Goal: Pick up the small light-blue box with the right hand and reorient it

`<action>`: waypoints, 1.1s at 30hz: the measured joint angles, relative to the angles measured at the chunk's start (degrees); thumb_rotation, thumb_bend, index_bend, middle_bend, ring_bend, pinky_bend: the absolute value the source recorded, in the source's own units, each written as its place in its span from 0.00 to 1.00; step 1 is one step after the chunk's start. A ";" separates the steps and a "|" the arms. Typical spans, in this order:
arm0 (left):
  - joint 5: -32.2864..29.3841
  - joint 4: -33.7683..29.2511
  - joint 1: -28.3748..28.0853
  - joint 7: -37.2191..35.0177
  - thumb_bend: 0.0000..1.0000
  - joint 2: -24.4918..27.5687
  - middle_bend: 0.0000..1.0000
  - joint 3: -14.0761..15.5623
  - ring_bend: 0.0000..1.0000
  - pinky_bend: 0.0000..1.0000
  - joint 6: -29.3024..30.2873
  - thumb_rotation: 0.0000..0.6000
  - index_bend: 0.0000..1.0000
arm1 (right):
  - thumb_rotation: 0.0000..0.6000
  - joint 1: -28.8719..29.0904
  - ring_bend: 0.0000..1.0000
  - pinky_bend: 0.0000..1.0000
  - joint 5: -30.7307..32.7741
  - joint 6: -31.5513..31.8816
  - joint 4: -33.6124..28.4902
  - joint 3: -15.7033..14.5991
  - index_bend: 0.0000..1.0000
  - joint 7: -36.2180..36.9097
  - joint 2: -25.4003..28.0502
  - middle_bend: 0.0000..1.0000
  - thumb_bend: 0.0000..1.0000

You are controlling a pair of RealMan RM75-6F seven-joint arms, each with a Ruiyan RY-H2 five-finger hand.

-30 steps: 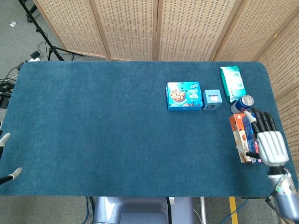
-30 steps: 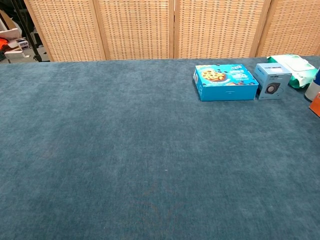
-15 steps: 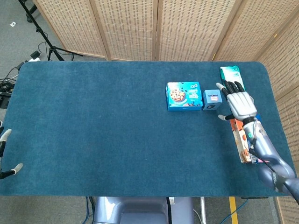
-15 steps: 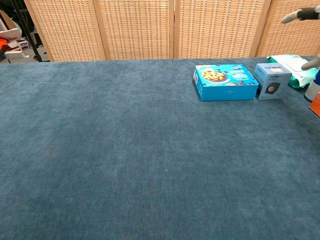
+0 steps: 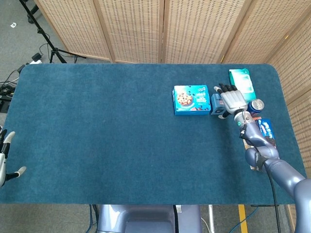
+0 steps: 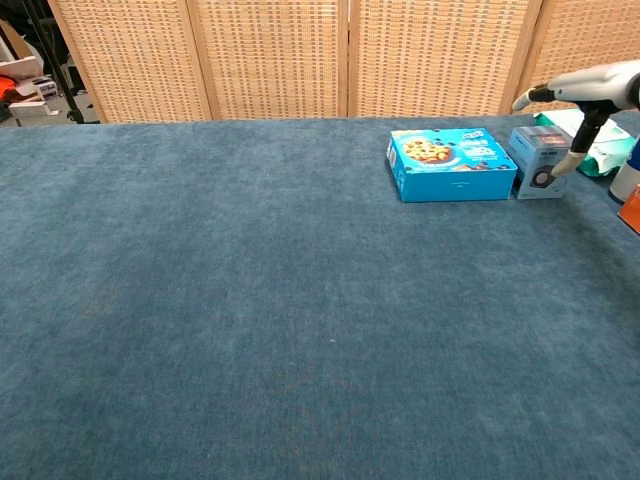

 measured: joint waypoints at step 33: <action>1.05 0.19 -0.54 -3.79 0.00 1.10 0.00 0.93 0.00 0.00 -0.87 1.00 0.00 | 1.00 -2.67 0.29 0.27 -13.79 24.10 1.29 -5.88 0.37 16.14 -0.13 0.47 0.57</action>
